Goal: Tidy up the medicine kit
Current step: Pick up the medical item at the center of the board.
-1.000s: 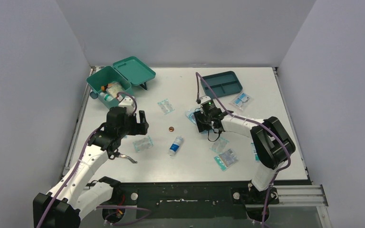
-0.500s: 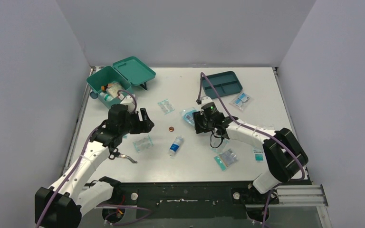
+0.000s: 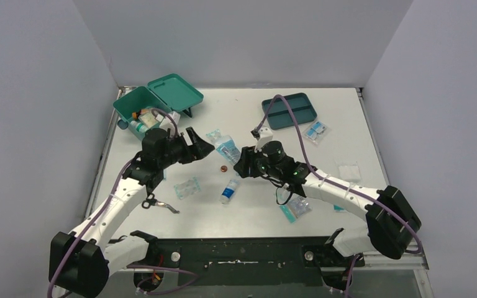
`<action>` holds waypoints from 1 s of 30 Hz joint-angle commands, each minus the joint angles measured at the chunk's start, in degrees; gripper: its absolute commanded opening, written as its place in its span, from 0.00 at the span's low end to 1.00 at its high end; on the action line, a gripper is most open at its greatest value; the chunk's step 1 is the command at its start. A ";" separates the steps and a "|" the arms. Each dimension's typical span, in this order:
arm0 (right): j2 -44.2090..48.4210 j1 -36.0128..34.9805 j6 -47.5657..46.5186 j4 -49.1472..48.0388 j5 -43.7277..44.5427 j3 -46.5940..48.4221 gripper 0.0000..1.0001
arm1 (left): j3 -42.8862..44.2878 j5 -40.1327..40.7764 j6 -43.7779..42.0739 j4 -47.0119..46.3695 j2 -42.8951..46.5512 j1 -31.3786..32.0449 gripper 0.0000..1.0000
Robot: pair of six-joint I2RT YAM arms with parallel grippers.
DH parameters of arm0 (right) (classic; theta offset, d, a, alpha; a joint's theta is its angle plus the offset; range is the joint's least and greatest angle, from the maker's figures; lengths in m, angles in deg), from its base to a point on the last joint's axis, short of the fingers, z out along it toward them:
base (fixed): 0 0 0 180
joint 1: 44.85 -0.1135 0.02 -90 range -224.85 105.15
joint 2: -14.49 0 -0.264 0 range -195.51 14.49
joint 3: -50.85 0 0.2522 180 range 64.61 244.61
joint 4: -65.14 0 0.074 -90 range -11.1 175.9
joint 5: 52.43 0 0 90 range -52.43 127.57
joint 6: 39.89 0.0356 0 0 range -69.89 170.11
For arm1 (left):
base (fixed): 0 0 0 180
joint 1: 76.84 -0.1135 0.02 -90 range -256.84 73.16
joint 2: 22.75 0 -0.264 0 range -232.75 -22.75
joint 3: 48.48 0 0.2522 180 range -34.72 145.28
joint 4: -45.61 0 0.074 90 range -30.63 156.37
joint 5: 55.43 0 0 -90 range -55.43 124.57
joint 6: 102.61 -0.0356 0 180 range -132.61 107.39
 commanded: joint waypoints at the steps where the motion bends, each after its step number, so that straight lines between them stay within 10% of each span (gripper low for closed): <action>1: 2.46 -1.73 6.06 -8.52 -0.95 1.33 0.52 | 1.91 -3.49 3.87 -7.69 -1.33 0.40 0.74; 30: 0.00 -8.33 15.45 -14.20 5.99 2.28 0.52 | -0.77 5.74 10.76 -9.33 -3.03 8.01 0.54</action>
